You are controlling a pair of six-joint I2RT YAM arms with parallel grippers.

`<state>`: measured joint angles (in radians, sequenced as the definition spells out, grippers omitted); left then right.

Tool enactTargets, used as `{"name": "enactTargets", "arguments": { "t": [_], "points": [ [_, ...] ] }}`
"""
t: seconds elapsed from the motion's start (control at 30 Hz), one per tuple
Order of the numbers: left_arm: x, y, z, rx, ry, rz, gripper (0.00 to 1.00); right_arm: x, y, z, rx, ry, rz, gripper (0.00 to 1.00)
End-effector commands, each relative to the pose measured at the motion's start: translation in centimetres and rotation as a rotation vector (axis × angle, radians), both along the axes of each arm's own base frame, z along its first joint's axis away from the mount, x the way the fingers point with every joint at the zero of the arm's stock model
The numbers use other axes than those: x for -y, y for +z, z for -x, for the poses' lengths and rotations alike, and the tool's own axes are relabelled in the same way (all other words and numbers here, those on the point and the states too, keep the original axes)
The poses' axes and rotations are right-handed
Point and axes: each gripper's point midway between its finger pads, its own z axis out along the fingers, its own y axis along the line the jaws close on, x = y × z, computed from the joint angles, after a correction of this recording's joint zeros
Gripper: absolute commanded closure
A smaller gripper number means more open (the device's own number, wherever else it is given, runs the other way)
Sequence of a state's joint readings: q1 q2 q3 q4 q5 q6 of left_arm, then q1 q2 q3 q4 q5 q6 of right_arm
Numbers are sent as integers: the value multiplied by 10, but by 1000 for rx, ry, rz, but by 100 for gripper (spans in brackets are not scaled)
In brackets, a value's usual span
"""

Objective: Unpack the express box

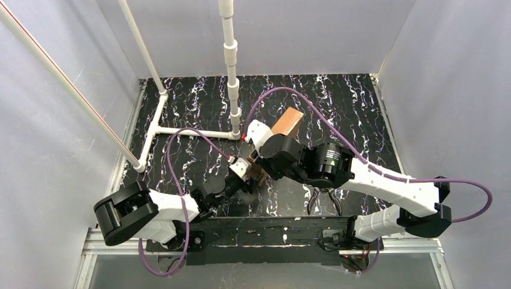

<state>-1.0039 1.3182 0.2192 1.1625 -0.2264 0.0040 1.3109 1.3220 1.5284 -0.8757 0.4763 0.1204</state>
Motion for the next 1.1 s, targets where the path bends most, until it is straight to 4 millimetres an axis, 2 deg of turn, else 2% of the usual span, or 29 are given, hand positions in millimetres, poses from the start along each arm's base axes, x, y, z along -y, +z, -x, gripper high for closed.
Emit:
{"name": "enactTargets", "arguments": {
  "t": [0.0,0.23,0.33,0.47,0.7,0.9,1.07],
  "points": [
    [-5,11,-1,38,20,23,70,34,2,3,2,-48,90,99],
    [-4,10,-2,30,26,27,70,24,-12,4,-1,-42,98,99],
    [-9,9,-6,25,61,26,72,20,-7,6,12,-49,87,99],
    [-12,6,-8,3,88,40,73,29,2,11,23,-59,85,99],
    [-11,2,-10,-9,99,40,74,42,0,19,-6,-59,66,99],
    [-15,6,-11,7,109,37,75,45,-6,21,-19,-64,83,99],
    [-14,6,-10,7,101,39,75,41,-13,19,-12,-64,80,99]
  ]
}}
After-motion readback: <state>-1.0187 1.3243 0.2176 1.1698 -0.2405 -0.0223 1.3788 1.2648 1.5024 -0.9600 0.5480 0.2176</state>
